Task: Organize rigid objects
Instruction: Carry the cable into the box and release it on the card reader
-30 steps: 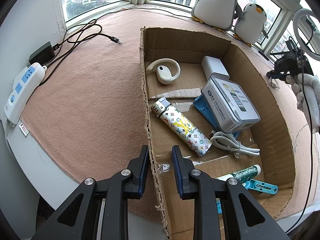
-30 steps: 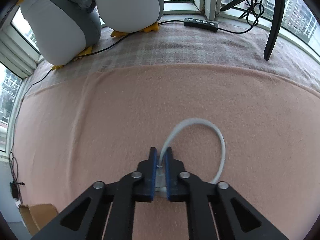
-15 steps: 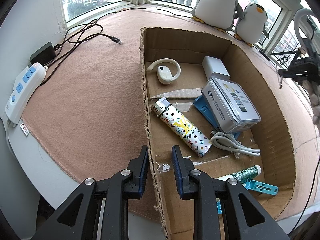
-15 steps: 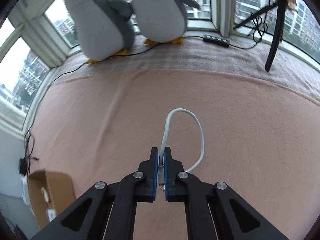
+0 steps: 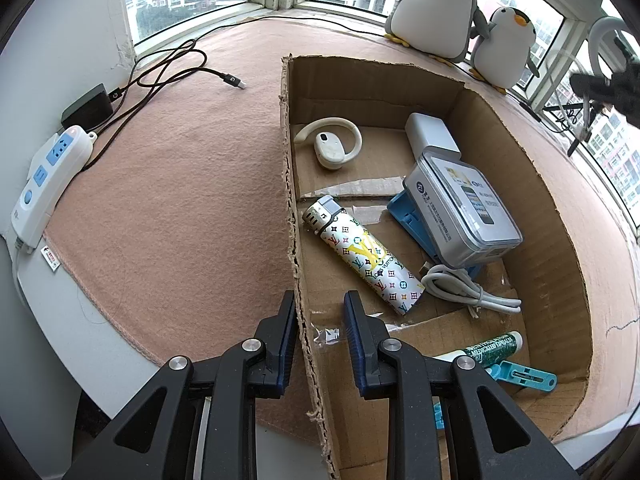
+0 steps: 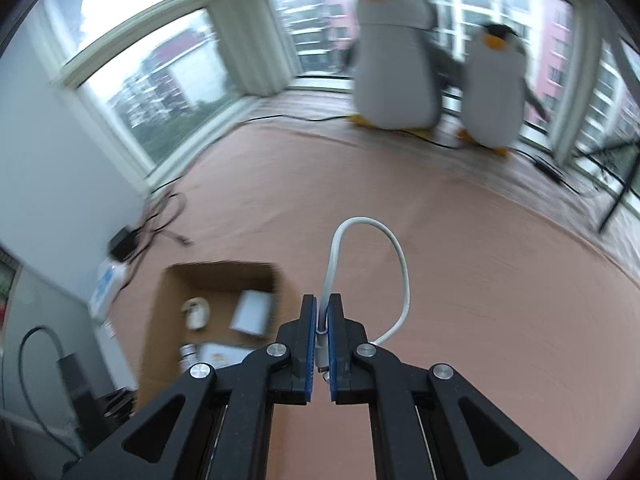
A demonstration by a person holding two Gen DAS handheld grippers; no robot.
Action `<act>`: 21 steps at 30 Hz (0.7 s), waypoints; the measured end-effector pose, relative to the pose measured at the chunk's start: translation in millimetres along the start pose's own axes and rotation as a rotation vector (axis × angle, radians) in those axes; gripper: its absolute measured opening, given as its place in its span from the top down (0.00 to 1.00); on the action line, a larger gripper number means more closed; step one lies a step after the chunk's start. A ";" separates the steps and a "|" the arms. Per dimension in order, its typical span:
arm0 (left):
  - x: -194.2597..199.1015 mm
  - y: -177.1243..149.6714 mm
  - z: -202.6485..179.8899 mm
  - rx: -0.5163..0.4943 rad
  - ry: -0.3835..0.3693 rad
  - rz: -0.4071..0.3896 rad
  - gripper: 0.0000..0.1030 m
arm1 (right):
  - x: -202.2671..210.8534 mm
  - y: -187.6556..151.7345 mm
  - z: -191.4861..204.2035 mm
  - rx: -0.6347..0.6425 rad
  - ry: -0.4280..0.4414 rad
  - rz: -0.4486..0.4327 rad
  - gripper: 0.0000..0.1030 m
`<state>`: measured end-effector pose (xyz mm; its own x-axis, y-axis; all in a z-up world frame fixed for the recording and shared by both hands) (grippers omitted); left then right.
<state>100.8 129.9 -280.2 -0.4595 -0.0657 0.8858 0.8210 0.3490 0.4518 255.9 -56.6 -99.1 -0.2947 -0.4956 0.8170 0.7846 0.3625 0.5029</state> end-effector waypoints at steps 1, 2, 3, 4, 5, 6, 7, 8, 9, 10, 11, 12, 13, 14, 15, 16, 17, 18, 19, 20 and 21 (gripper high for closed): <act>0.0 0.0 0.1 0.000 0.000 -0.001 0.76 | -2.2 -0.2 10.4 0.016 0.013 0.007 0.95; 0.0 0.1 0.2 0.000 0.000 -0.001 0.76 | -5.1 -1.1 20.6 0.032 0.027 0.017 0.95; -0.1 0.4 0.4 0.000 -0.001 0.000 0.76 | -9.6 -2.7 31.6 0.048 0.043 0.032 0.95; -0.2 0.7 0.6 -0.001 -0.001 0.000 0.76 | -12.4 -4.5 39.2 0.060 0.053 0.042 0.95; -0.2 0.6 0.5 -0.002 0.000 0.001 0.76 | -16.5 -6.9 46.8 0.071 0.063 0.057 0.95; 0.0 0.7 0.6 -0.002 0.001 0.001 0.76 | -20.4 -9.5 52.5 0.078 0.071 0.071 0.95; 0.3 1.0 0.7 -0.003 0.001 0.000 0.76 | -24.9 -12.8 59.5 0.092 0.079 0.088 0.95; 0.2 1.2 1.1 -0.002 0.000 0.000 0.76 | -29.9 -16.6 66.4 0.109 0.080 0.105 0.95; 0.3 1.4 0.8 -0.002 0.000 0.000 0.76 | -33.8 -20.1 71.9 0.125 0.077 0.120 0.95; 0.3 1.5 0.7 -0.001 0.000 0.000 0.76 | -36.9 -22.9 74.1 0.134 0.077 0.130 0.95; 0.4 1.6 0.9 -0.001 -0.001 0.000 0.76 | -41.4 -26.5 77.7 0.142 0.077 0.148 0.95; 0.4 1.5 0.7 -0.001 -0.001 0.000 0.76 | -45.6 -30.0 80.1 0.145 0.079 0.165 0.95; 0.3 1.6 0.7 -0.001 -0.001 0.000 0.76 | -47.5 -32.2 80.1 0.146 0.078 0.173 0.95; 0.3 1.8 0.8 -0.001 -0.001 0.000 0.76 | -50.8 -34.9 80.6 0.147 0.076 0.183 0.95; 0.4 1.6 0.8 -0.001 -0.001 0.000 0.76 | -52.7 -36.6 80.4 0.148 0.076 0.190 0.95; 0.3 1.6 0.8 0.000 -0.001 0.000 0.76 | -54.3 -39.9 79.0 0.145 0.077 0.199 0.95; 0.3 1.6 0.8 0.000 -0.001 0.000 0.76 | -56.6 -42.2 79.2 0.141 0.080 0.207 0.95; 0.4 1.5 0.5 0.000 -0.001 0.000 0.76 | -58.3 -44.2 80.1 0.139 0.083 0.214 0.95; 0.4 1.6 0.5 -0.001 0.000 0.000 0.76 | -60.6 -46.8 80.3 0.138 0.083 0.222 0.95; 0.4 1.6 0.5 -0.002 0.000 0.000 0.76 | -62.9 -49.6 80.4 0.138 0.083 0.229 0.95; 0.4 1.3 0.5 -0.001 0.001 0.000 0.76 | -64.9 -52.3 80.5 0.138 0.082 0.237 0.95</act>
Point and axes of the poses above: each gripper's, at about its wrist camera, not at the fingertips, and x roughly against the way its jaws point, z to its left, y to its top, the point moved 6 cm from there along -x, roughly the way its jaws point, and after that the axes turned 2 degrees about y, right-handed, at the moved point
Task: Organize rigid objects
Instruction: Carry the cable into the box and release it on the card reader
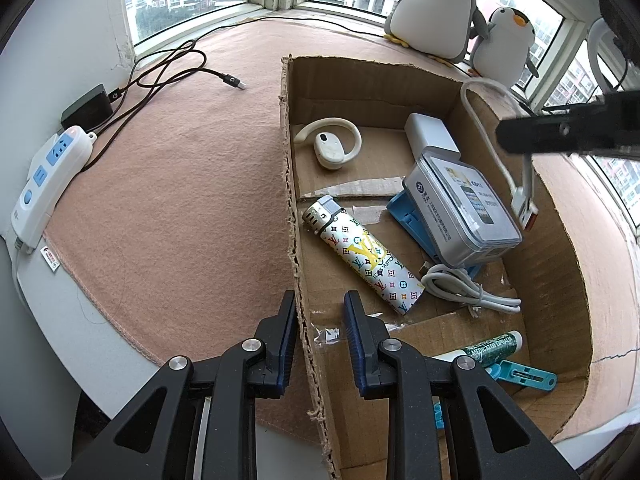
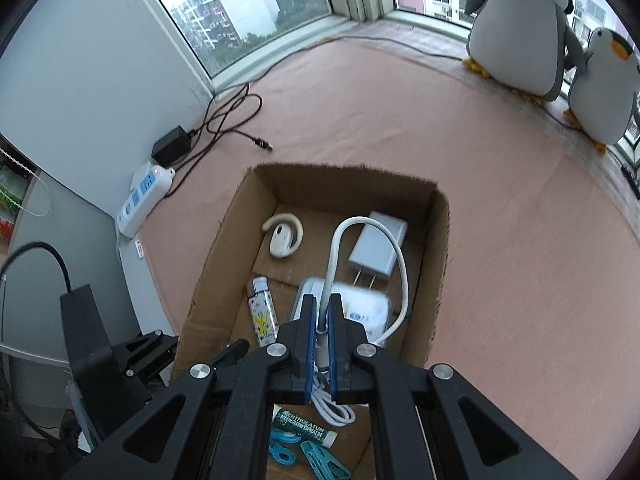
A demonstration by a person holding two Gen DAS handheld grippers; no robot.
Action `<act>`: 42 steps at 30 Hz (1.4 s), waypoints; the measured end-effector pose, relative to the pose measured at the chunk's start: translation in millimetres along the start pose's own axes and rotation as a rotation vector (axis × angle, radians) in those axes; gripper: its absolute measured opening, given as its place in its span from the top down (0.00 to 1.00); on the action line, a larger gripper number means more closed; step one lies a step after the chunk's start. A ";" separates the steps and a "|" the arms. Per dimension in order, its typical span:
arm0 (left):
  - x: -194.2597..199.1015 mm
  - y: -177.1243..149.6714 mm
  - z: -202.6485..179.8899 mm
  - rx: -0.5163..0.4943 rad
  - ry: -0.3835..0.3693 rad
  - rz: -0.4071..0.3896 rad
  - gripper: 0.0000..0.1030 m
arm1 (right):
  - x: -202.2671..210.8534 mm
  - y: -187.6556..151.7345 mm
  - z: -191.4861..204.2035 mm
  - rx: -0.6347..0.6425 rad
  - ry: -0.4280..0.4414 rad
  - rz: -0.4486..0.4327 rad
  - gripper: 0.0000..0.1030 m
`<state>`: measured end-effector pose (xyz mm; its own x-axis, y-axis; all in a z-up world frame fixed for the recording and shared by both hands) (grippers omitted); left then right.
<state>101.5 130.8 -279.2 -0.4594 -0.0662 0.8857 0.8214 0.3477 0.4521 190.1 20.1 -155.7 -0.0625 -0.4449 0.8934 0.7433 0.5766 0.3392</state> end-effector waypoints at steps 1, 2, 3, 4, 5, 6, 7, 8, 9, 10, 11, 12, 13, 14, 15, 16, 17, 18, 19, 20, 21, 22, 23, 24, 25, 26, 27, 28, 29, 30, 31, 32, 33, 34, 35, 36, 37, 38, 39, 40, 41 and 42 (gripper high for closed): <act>-0.1 0.1 0.0 0.000 0.000 0.000 0.76 | -1.1 -1.3 0.1 -0.001 0.000 0.003 0.95; -0.2 0.1 0.2 0.001 -0.001 0.000 0.76 | -2.7 -2.7 0.3 -0.001 -0.003 0.008 0.95; 0.0 -0.1 -0.1 0.001 -0.001 0.000 0.76 | -4.1 -4.2 0.2 -0.001 -0.006 0.012 0.95; -0.1 0.0 -0.2 0.000 -0.001 0.000 0.76 | -5.4 -5.7 0.5 -0.002 -0.005 0.016 0.95; 0.0 -0.1 -0.1 0.000 -0.001 0.000 0.76 | -6.3 -7.2 0.5 0.001 -0.008 0.017 0.95; 0.0 -0.1 -0.1 0.001 -0.001 0.000 0.76 | -6.8 -8.0 0.3 0.001 -0.013 0.017 0.95; -0.1 0.0 -0.2 0.000 -0.001 0.000 0.76 | -7.7 -8.1 0.7 0.000 -0.014 0.018 0.95; -0.1 0.1 -0.2 0.000 0.000 0.000 0.76 | -8.5 -8.8 0.7 -0.003 -0.012 0.020 0.95; 0.0 -0.1 0.0 0.000 0.000 -0.001 0.76 | -9.1 -9.3 0.1 -0.008 -0.010 0.022 0.95; -0.1 0.0 0.0 0.000 -0.001 -0.001 0.76 | -9.1 -9.3 -0.2 -0.012 -0.010 0.020 0.95; -0.1 0.2 0.1 0.000 -0.001 -0.001 0.76 | -9.2 -9.5 -0.4 -0.014 -0.007 0.019 0.95; -0.1 -0.1 -0.1 0.001 -0.001 0.000 0.76 | -9.5 -9.4 -0.3 -0.016 -0.007 0.018 0.95; -0.1 0.0 -0.2 0.001 -0.001 0.000 0.76 | -9.7 -9.5 0.0 -0.017 -0.005 0.017 0.95; 0.0 -0.2 -0.1 0.000 0.000 0.000 0.76 | -9.9 -9.6 0.2 -0.020 0.000 0.016 0.95; 0.0 -0.2 0.1 -0.001 0.000 0.000 0.76 | -10.0 -9.5 0.3 -0.025 0.006 0.015 0.95; -0.1 -0.1 0.3 0.001 -0.002 -0.001 0.76 | -10.0 -9.4 -0.2 -0.033 0.016 0.015 0.95; -0.1 -0.1 0.2 0.001 -0.003 -0.001 0.76 | -9.8 -9.6 -0.5 -0.036 0.023 0.013 0.95; 0.0 -0.3 -0.6 0.001 -0.002 -0.001 0.76 | -9.7 -10.0 -0.4 -0.033 0.018 0.013 0.95; 0.0 -0.4 -1.1 0.000 -0.002 -0.002 0.76 | -9.4 -10.5 0.2 -0.023 0.004 0.011 0.95; 0.0 -0.3 -1.5 -0.001 -0.001 -0.002 0.76 | -8.9 -10.9 0.5 -0.018 -0.006 0.009 0.95; 0.1 -0.2 -1.1 -0.001 -0.001 -0.001 0.76 | -8.0 -10.7 0.1 -0.025 -0.004 0.006 0.95; 0.2 0.0 -1.2 0.000 -0.002 -0.001 0.76 | -5.6 -9.4 -0.7 -0.039 0.010 -0.005 0.95; 0.4 -0.2 -1.2 0.000 -0.003 -0.001 0.76 | -3.2 -7.6 -3.2 -0.053 0.006 -0.017 0.95; 0.5 -0.4 -1.2 0.001 -0.004 -0.001 0.76 | -1.0 -6.1 -6.3 -0.065 -0.005 -0.025 0.93; 0.6 -0.5 -1.4 0.001 -0.004 -0.001 0.76 | 0.5 -4.3 -9.1 -0.072 -0.011 -0.024 0.88; 0.8 -0.6 -1.6 0.001 -0.004 -0.001 0.76 | 1.1 -3.2 -11.4 -0.078 -0.007 -0.013 0.70; 0.7 -0.6 -1.3 0.002 -0.005 -0.001 0.76 | 2.8 -2.8 -13.0 -0.090 0.002 -0.016 0.55; 0.6 -0.7 -1.4 0.002 -0.006 -0.001 0.76 | 7.2 -3.3 -13.5 -0.099 0.019 -0.033 0.55; 0.6 -1.1 -1.3 0.002 -0.006 -0.001 0.76 | 9.6 -4.0 -12.3 -0.094 0.025 -0.036 0.55; 0.5 -1.0 -1.2 0.002 -0.007 -0.001 0.76 | 13.2 -5.7 -10.8 -0.087 0.024 -0.040 0.55; 0.5 -0.8 -1.3 0.003 -0.007 0.000 0.76 | 16.4 -6.6 -10.0 -0.085 0.024 -0.047 0.55; 0.5 -0.6 -1.4 0.002 -0.006 0.001 0.76 | 20.7 -8.6 -8.3 -0.080 0.025 -0.057 0.55; 0.6 -0.9 -1.0 0.001 -0.005 0.000 0.76 | 25.0 -10.9 -6.7 -0.078 0.028 -0.065 0.55; 0.7 -1.0 -1.0 0.000 -0.005 0.001 0.76 | 28.2 -12.7 -5.6 -0.080 0.031 -0.071 0.55; 0.8 -1.0 -1.1 -0.001 -0.005 0.002 0.76 | 32.4 -15.4 -4.9 -0.084 0.036 -0.079 0.55; 1.2 -1.3 -0.7 0.000 -0.006 0.003 0.76 | 36.6 -18.1 -5.2 -0.091 0.043 -0.087 0.55; 1.4 -1.5 -0.6 -0.001 -0.006 0.004 0.76 | 39.0 -20.5 -5.6 -0.099 0.048 -0.094 0.55; 1.7 -1.8 -0.4 -0.003 -0.006 0.005 0.76 | 42.2 -24.1 -6.5 -0.110 0.053 -0.101 0.55; 1.8 -2.3 -0.5 -0.006 -0.005 0.005 0.76 | 44.2 -26.9 -7.1 -0.114 0.056 -0.107 0.55; 2.0 -2.6 -0.6 -0.008 -0.004 0.005 0.76 | 46.4 -30.5 -8.1 -0.119 0.052 -0.112 0.55; 2.2 -2.9 -0.4 -0.010 -0.003 0.005 0.76 | 48.5 -34.5 -9.3 -0.124 0.045 -0.117 0.55; 2.4 -3.2 -0.4 -0.011 -0.002 0.005 0.76 | 51.0 -39.3 -10.7 -0.132 0.044 -0.123 0.55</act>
Point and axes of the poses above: each gripper's, at about its wrist camera, not at the fingertips, and x roughly against the way its jaws point, z to its left, y to its top, the point moved 6 cm from there along -x, roughly the way its jaws point, and after that the axes turned 2 degrees about y, right-handed, at the moved point
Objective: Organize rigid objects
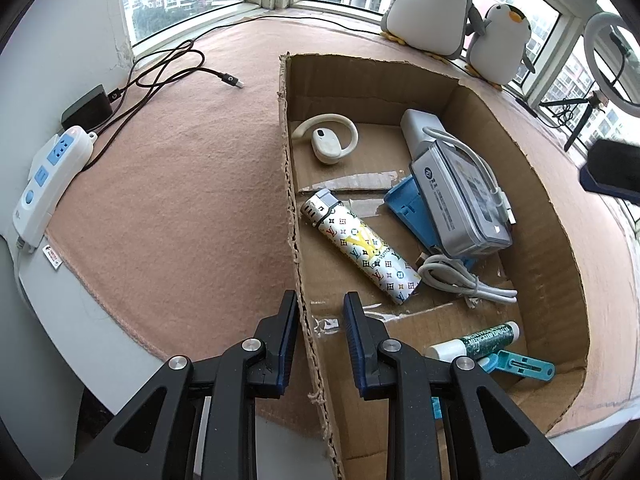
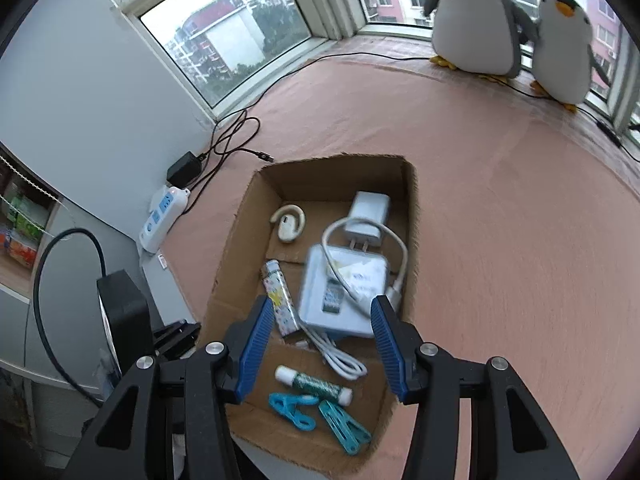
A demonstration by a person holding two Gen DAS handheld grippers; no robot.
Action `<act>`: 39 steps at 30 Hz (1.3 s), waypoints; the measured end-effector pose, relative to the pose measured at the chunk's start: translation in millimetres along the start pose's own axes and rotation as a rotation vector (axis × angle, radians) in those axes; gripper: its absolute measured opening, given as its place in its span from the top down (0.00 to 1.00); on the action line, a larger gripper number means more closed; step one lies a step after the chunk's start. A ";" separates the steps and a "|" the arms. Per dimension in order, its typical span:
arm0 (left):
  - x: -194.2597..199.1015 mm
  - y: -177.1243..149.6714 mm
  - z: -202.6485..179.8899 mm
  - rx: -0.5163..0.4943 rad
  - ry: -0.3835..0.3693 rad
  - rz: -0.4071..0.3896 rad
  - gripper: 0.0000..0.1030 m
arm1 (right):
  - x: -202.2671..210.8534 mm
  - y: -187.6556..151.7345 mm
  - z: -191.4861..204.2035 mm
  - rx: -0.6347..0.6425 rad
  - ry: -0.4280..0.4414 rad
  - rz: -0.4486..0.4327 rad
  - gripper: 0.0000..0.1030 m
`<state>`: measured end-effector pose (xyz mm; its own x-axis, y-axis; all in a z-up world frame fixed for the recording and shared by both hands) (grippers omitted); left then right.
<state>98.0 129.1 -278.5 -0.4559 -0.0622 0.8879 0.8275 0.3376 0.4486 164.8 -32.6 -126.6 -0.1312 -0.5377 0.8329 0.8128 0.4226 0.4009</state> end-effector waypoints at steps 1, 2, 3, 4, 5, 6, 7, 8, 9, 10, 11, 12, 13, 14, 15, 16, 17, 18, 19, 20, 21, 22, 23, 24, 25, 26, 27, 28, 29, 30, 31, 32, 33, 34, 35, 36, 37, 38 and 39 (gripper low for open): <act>0.1 -0.1 -0.1 -0.002 0.001 0.000 0.76 | 2.0 -2.3 -1.4 -0.004 0.000 -0.003 0.54; 0.2 -0.1 -0.2 -0.002 0.002 0.001 0.76 | 4.7 -6.5 -4.1 -0.014 -0.005 -0.009 0.53; 0.3 -0.1 -0.4 -0.003 0.004 0.001 0.76 | 6.6 -9.8 -6.6 -0.020 -0.010 -0.013 0.52; 0.7 -0.6 -1.0 -0.004 0.005 0.002 0.76 | 8.2 -14.5 -9.3 -0.025 -0.021 -0.015 0.51; 1.2 -0.8 -1.4 -0.007 0.008 0.001 0.76 | 9.4 -18.9 -12.5 -0.026 -0.027 -0.017 0.50; 1.7 -1.2 -1.6 -0.009 0.009 0.001 0.76 | 10.3 -24.5 -16.1 -0.032 -0.039 -0.018 0.50; 2.5 -1.5 -1.8 -0.011 0.010 0.001 0.76 | 11.4 -28.6 -20.0 -0.036 -0.046 -0.019 0.50; 3.3 -1.9 -1.9 -0.010 0.011 0.000 0.76 | 12.1 -32.5 -23.3 -0.042 -0.053 -0.020 0.50; 4.2 -2.3 -2.0 -0.011 0.011 0.000 0.76 | 12.8 -37.0 -27.9 -0.052 -0.067 -0.022 0.50; 4.7 -2.8 -2.1 -0.012 0.011 0.000 0.76 | 13.8 -41.3 -32.6 -0.059 -0.083 -0.025 0.50; 5.0 -3.0 -2.0 -0.013 0.012 0.001 0.76 | 14.8 -45.2 -37.1 -0.067 -0.099 -0.031 0.49; 5.8 -3.4 -2.1 -0.013 0.013 0.002 0.76 | 15.6 -48.8 -41.0 -0.073 -0.112 -0.037 0.49; 7.1 -3.9 -2.0 -0.013 0.013 0.001 0.76 | 17.1 -53.1 -46.3 -0.080 -0.132 -0.046 0.48; 9.4 -4.0 -1.8 -0.013 0.016 -0.003 0.76 | 19.3 -57.8 -52.3 -0.093 -0.150 -0.056 0.48; 11.4 -4.0 -1.5 -0.013 0.018 -0.008 0.76 | 21.6 -62.2 -57.3 -0.111 -0.151 -0.063 0.48; 14.2 -3.5 -1.3 -0.013 0.022 -0.014 0.76 | 23.9 -64.8 -61.0 -0.126 -0.145 -0.067 0.48; 19.0 -1.9 -0.9 -0.014 0.028 -0.027 0.76 | 27.4 -68.8 -65.6 -0.148 -0.136 -0.075 0.48; 23.1 -0.7 -0.8 -0.015 0.033 -0.037 0.76 | 31.7 -72.2 -69.6 -0.165 -0.134 -0.085 0.48; 28.3 1.0 -1.1 -0.017 0.036 -0.050 0.76 | 34.8 -73.9 -72.2 -0.173 -0.135 -0.092 0.48; 33.0 2.1 -2.0 -0.020 0.037 -0.060 0.75 | 39.2 -76.1 -74.5 -0.180 -0.141 -0.102 0.48; 39.2 3.6 -3.1 -0.025 0.039 -0.073 0.73 | 44.0 -78.4 -76.7 -0.186 -0.151 -0.112 0.48; 44.1 5.0 -4.6 -0.027 0.040 -0.082 0.64 | 46.7 -79.5 -77.1 -0.188 -0.158 -0.118 0.48; 50.5 5.8 -6.1 -0.031 0.039 -0.096 0.57 | 51.0 -81.2 -77.8 -0.186 -0.169 -0.127 0.48; 55.8 6.6 -7.5 -0.037 0.038 -0.106 0.56 | 55.1 -82.8 -78.3 -0.182 -0.183 -0.134 0.47; 61.3 6.9 -9.9 -0.045 0.038 -0.116 0.56 | 57.7 -83.5 -78.1 -0.181 -0.192 -0.140 0.47; 67.3 7.1 -13.0 -0.053 0.035 -0.127 0.56 | 61.4 -84.6 -77.8 -0.181 -0.201 -0.151 0.47; 71.5 7.5 -15.6 -0.058 0.032 -0.134 0.56 | 65.9 -85.8 -77.2 -0.183 -0.208 -0.164 0.47; 77.1 7.8 -19.9 -0.066 0.023 -0.142 0.56 | 69.2 -86.9 -76.0 -0.184 -0.213 -0.174 0.47; 82.3 8.4 -24.9 -0.074 0.015 -0.150 0.56 | 72.6 -87.4 -75.0 -0.184 -0.219 -0.185 0.47; 86.4 10.1 -28.5 -0.081 0.011 -0.157 0.55 | 76.3 -88.2 -73.7 -0.183 -0.227 -0.196 0.46; 92.1 11.3 -33.6 -0.094 0.007 -0.170 0.52 | 80.6 -89.2 -72.1 -0.181 -0.238 -0.209 0.45; 99.6 12.4 -40.0 -0.108 0.001 -0.187 0.47 | 85.1 -90.1 -70.2 -0.180 -0.247 -0.224 0.42; 105.2 13.3 -44.4 -0.115 -0.003 -0.200 0.46 | 90.7 -90.9 -68.3 -0.178 -0.258 -0.242 0.38; 112.6 14.7 -49.7 -0.122 -0.010 -0.214 0.44 | 95.5 -91.2 -67.2 -0.177 -0.269 -0.257 0.36; 120.6 16.2 -55.7 -0.130 -0.022 -0.230 0.43 | 99.7 -91.8 -65.8 -0.176 -0.282 -0.271 0.34; 126.3 17.2 -60.7 -0.136 -0.029 -0.240 0.43 | 105.9 -92.2 -64.4 -0.171 -0.301 -0.289 0.34; 133.3 18.6 -66.6 -0.147 -0.035 -0.255 0.42 | 109.6 -92.6 -63.4 -0.168 -0.311 -0.300 0.34; 138.5 19.8 -71.3 -0.157 -0.037 -0.267 0.38 | 115.6 -93.0 -62.5 -0.167 -0.326 -0.317 0.34; 146.2 20.6 -77.7 -0.171 -0.040 -0.286 0.36 | 121.4 -93.5 -62.3 -0.168 -0.339 -0.336 0.33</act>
Point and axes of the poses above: each gripper's, at about its wrist camera, not at the fingertips, and x roughly against the way its jaws point, z to its left, y to its top, the point moved 6 cm from there along -x, roughly the way its jaws point, and after that the axes turned 2 degrees about y, right-handed, at the moved point
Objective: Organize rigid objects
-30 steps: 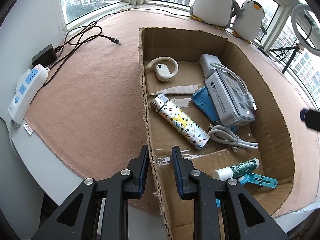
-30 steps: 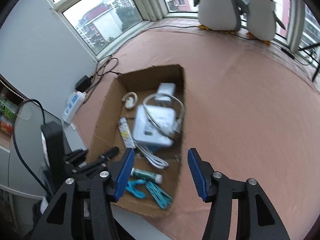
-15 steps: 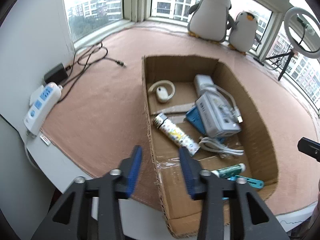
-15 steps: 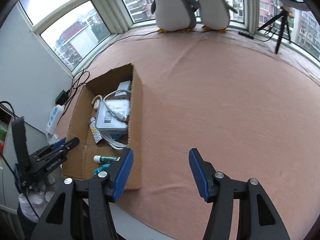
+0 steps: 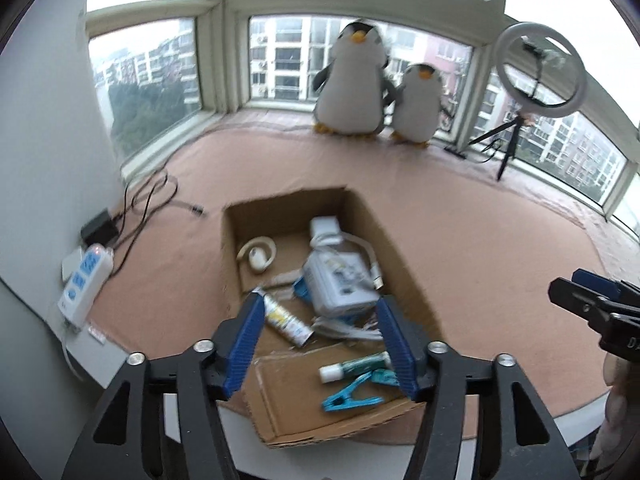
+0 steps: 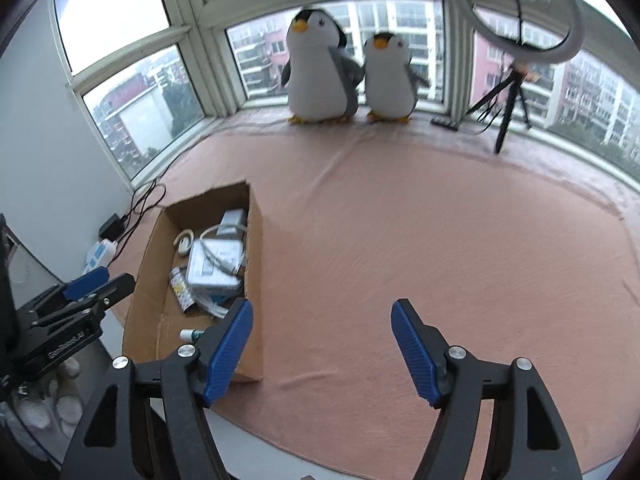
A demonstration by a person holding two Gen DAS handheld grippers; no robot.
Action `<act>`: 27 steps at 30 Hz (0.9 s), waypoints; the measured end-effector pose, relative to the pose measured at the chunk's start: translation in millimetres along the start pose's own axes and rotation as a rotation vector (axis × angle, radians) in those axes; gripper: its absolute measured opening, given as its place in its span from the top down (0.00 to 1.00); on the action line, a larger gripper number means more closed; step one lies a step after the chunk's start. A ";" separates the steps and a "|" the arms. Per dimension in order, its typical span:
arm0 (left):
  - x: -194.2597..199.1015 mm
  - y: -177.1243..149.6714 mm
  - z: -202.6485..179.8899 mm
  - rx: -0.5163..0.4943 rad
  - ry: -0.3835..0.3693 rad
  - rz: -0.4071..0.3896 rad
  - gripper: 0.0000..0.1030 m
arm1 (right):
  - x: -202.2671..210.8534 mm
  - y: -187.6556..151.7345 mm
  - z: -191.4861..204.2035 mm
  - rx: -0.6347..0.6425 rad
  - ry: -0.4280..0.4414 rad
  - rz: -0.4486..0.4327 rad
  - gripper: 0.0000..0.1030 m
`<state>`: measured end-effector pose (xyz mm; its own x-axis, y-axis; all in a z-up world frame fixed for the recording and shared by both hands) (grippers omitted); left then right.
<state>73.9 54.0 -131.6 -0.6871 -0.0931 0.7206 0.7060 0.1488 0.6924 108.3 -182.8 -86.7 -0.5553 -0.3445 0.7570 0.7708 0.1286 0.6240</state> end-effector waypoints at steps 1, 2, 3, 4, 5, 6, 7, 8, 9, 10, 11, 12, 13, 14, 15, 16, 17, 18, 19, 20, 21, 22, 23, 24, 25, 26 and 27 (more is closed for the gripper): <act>6.4 3.6 -5.9 -0.010 -0.006 -0.017 0.34 | 4.1 1.5 -1.1 -0.002 -0.007 -0.014 0.32; 9.9 7.3 -10.6 -0.016 -0.012 -0.030 0.33 | 9.1 2.9 -2.3 -0.006 -0.016 -0.032 0.30; 15.0 10.8 -15.9 -0.021 -0.021 -0.043 0.33 | 14.6 4.2 -3.9 -0.010 -0.025 -0.051 0.29; 20.2 14.0 -21.4 -0.026 -0.031 -0.056 0.33 | 17.8 5.6 -6.0 -0.012 -0.032 -0.063 0.29; 26.5 17.7 -27.3 -0.033 -0.039 -0.073 0.31 | 23.0 6.5 -7.9 -0.017 -0.044 -0.081 0.29; 31.0 20.2 -31.9 -0.041 -0.042 -0.085 0.29 | 28.1 7.1 -10.0 -0.023 -0.054 -0.098 0.29; 36.9 23.6 -37.5 -0.052 -0.047 -0.104 0.27 | 32.2 7.8 -12.0 -0.028 -0.064 -0.111 0.29; 42.6 26.8 -42.5 -0.059 -0.053 -0.122 0.27 | 36.6 8.2 -14.2 -0.034 -0.076 -0.124 0.29; 47.1 29.5 -46.1 -0.062 -0.058 -0.134 0.27 | 42.1 8.8 -16.9 -0.040 -0.093 -0.141 0.29; 53.2 33.1 -50.5 -0.064 -0.069 -0.151 0.27 | 45.9 9.2 -18.4 -0.043 -0.107 -0.155 0.29; 57.5 36.6 -53.7 -0.065 -0.075 -0.165 0.27 | 52.0 10.0 -20.9 -0.047 -0.132 -0.178 0.29; 63.3 40.4 -57.2 -0.067 -0.082 -0.183 0.26 | 56.3 10.7 -22.8 -0.051 -0.149 -0.196 0.29; 68.7 43.8 -60.0 -0.068 -0.088 -0.200 0.25 | 63.0 11.8 -25.3 -0.057 -0.168 -0.219 0.29; 74.9 47.9 -63.8 -0.072 -0.094 -0.220 0.23 | 70.1 13.3 -28.1 -0.068 -0.183 -0.247 0.29; 78.7 50.1 -65.3 -0.076 -0.097 -0.233 0.22 | 75.1 14.6 -30.4 -0.077 -0.195 -0.267 0.29; 83.6 53.7 -67.3 -0.081 -0.100 -0.251 0.22 | 81.5 16.1 -32.7 -0.085 -0.211 -0.290 0.29; 90.1 57.6 -69.3 -0.083 -0.100 -0.275 0.22 | 87.8 17.5 -34.8 -0.089 -0.228 -0.311 0.28; 93.9 59.9 -69.5 -0.083 -0.099 -0.288 0.21 | 94.3 19.4 -36.4 -0.090 -0.249 -0.332 0.28; 99.6 63.1 -70.3 -0.082 -0.101 -0.307 0.19 | 99.0 20.6 -38.1 -0.091 -0.262 -0.347 0.28; 105.4 66.4 -70.9 -0.078 -0.105 -0.325 0.17 | 104.2 21.9 -38.9 -0.091 -0.275 -0.365 0.28; 110.7 68.7 -70.0 -0.074 -0.109 -0.342 0.17 | 109.7 23.3 -39.5 -0.091 -0.288 -0.384 0.26; 115.7 71.3 -69.5 -0.069 -0.110 -0.359 0.15 | 113.5 24.6 -39.8 -0.089 -0.297 -0.398 0.25; 120.8 74.0 -68.4 -0.063 -0.106 -0.378 0.14 | 117.2 26.1 -39.4 -0.086 -0.307 -0.414 0.21; 123.7 75.7 -66.1 -0.058 -0.102 -0.392 0.14 | 119.7 27.7 -38.9 -0.080 -0.318 -0.425 0.18; 126.8 77.0 -64.7 -0.053 -0.101 -0.404 0.13 | 123.2 28.9 -37.5 -0.070 -0.333 -0.439 0.17; 131.1 78.3 -63.3 -0.046 -0.102 -0.418 0.12 | 125.0 29.6 -36.2 -0.063 -0.342 -0.448 0.16; 132.2 79.2 -59.5 -0.041 -0.104 -0.425 0.11 | 126.2 29.6 -34.8 -0.057 -0.348 -0.453 0.15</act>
<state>49.1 -5.1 20.7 -0.9302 -0.0374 0.3651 0.3615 0.0795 0.9290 72.0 -254.8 20.5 -0.8968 -0.0257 0.4416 0.4421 -0.0143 0.8969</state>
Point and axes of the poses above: each gripper's, at about its wrist camera, not at the fingertips, and x roughly against the way its jaws point, z to its left, y to its top, the point moved 6 cm from there along -x, roughly the way its jaws point, and after that the axes turned 2 degrees about y, right-handed, at the moved point
